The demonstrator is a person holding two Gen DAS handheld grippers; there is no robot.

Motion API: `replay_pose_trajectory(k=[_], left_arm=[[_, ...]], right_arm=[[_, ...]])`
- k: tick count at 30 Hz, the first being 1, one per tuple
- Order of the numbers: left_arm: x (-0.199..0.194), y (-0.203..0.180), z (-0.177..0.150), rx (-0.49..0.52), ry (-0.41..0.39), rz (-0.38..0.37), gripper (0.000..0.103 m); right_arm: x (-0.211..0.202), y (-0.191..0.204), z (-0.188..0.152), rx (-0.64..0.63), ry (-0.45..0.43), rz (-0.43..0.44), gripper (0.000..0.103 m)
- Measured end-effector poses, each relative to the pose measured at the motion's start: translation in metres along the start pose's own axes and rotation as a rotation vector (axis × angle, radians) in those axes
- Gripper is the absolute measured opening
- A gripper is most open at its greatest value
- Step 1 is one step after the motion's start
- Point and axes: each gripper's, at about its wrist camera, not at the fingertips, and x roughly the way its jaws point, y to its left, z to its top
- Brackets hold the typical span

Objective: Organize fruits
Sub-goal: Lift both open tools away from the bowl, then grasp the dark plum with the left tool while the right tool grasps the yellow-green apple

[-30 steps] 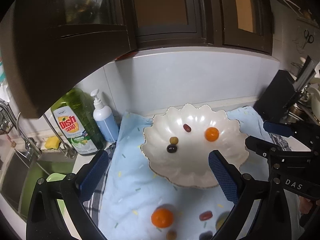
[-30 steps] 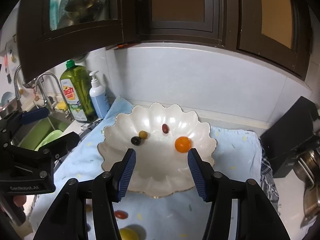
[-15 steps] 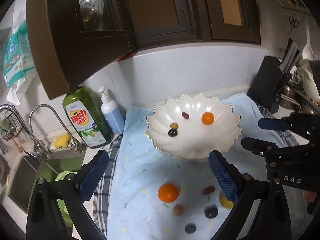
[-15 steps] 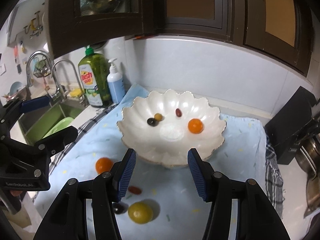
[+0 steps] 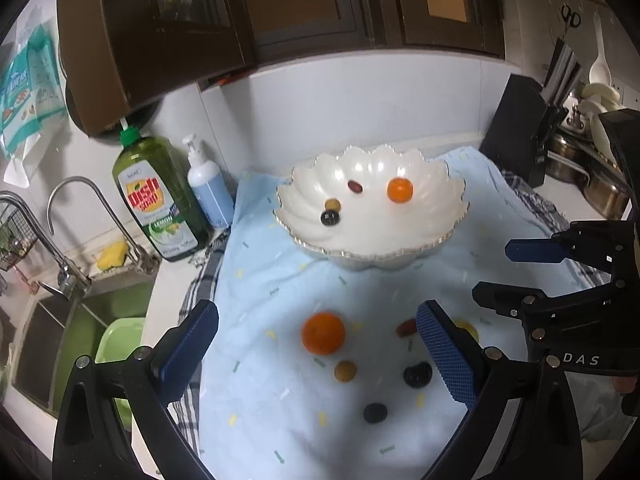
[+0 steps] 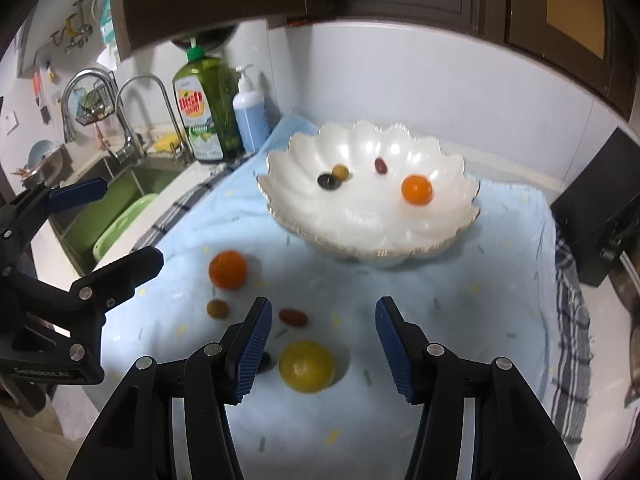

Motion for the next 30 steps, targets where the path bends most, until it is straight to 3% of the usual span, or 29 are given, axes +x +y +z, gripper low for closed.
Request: replay_pose_trajectory(k=[21, 30], left_arm=[[0.042, -0.010, -0.056, -0.008, 0.201, -0.100, 0.092], [0.064, -0.017, -0.069, -0.019, 0.306, -0.141, 0.081]], right_arm=[[0.035, 0.005, -0.040, 0.031, 0.152, 0.025, 0.055], [0.050, 0.001, -0.050, 0.045, 0.208, 0.035, 0.055]])
